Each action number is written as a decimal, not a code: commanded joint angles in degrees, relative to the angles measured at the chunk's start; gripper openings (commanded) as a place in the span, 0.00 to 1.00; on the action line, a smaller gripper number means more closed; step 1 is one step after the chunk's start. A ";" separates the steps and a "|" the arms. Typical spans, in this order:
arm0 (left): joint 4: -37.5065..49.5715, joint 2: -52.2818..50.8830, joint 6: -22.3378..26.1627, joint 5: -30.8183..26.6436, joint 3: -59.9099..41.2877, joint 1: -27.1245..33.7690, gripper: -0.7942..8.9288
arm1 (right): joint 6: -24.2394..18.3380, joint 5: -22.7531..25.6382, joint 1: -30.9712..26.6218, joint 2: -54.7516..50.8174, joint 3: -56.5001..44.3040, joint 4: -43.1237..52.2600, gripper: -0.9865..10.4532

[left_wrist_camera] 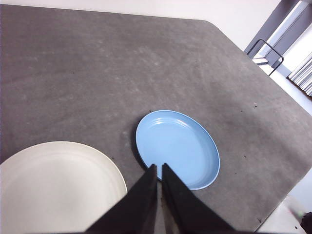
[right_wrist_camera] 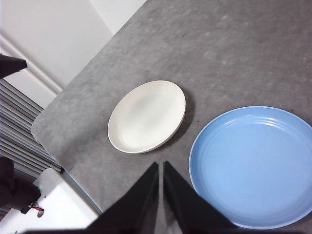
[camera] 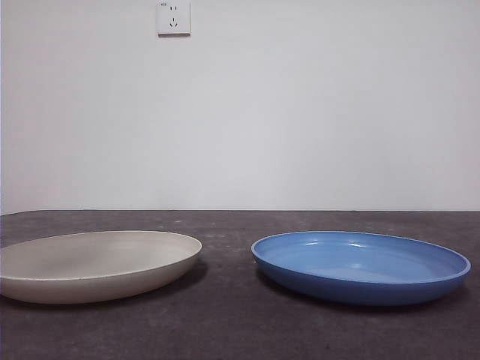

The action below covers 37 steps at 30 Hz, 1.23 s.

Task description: Pick up the white plate, put it on the blue plate, put it on desk

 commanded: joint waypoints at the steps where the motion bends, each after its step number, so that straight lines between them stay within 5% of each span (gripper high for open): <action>1: 0.72 -0.46 1.66 0.28 1.46 -0.22 0.10 | -2.27 -0.11 0.26 -0.04 1.14 0.42 0.10; 7: 1.09 -1.53 2.27 0.26 1.46 -0.22 0.20 | -3.74 -0.02 0.26 -0.70 1.14 0.63 0.12; 12: 1.07 -1.53 2.25 0.26 1.46 -0.22 0.67 | -3.72 0.70 0.26 -0.68 1.14 0.87 0.56; 15: 0.96 -1.53 2.03 0.26 1.46 -0.22 0.82 | -3.72 1.42 0.26 -0.68 1.14 0.76 0.66; 23: -5.55 -0.46 -6.19 1.27 3.08 0.81 0.82 | -3.28 1.25 0.26 -0.70 1.14 0.26 0.66; 31: -21.57 9.75 -0.92 1.68 12.59 9.31 0.82 | -0.24 -1.79 0.22 -0.59 1.14 -2.97 0.66; 37: -23.63 20.57 1.42 2.93 15.39 16.37 0.82 | 1.90 -5.09 0.22 -0.59 1.14 -4.79 0.66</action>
